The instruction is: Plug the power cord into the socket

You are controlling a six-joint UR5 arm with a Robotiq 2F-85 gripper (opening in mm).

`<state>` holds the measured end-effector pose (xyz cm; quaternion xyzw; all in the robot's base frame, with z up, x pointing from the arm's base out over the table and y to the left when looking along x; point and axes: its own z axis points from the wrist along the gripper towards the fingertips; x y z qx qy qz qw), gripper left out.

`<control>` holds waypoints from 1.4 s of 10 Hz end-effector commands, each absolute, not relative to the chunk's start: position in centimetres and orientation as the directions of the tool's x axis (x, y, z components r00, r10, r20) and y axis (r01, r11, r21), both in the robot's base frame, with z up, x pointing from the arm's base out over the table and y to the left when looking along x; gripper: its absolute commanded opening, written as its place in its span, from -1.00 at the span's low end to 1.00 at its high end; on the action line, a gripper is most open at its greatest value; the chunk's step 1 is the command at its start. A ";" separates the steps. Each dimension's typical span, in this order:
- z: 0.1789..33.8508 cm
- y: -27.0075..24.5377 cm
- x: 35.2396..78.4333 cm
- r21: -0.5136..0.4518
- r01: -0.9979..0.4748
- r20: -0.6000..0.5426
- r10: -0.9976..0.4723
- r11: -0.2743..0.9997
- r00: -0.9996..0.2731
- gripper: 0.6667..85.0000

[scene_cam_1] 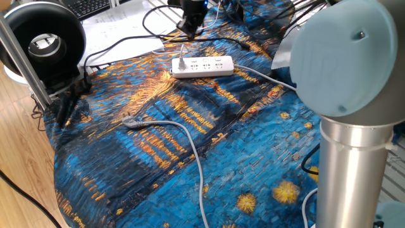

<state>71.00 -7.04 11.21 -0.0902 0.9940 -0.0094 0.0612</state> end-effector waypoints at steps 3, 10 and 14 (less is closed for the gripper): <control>11.6 -9.7 67.4 -0.092 -0.139 -0.035 -0.142 0.986 -0.989 -0.98; 11.7 -7.8 70.0 -0.027 -0.120 -0.155 -0.123 0.992 -0.980 -0.98; 12.2 -8.0 68.0 -0.025 -0.123 -0.172 -0.125 0.992 -0.977 -0.98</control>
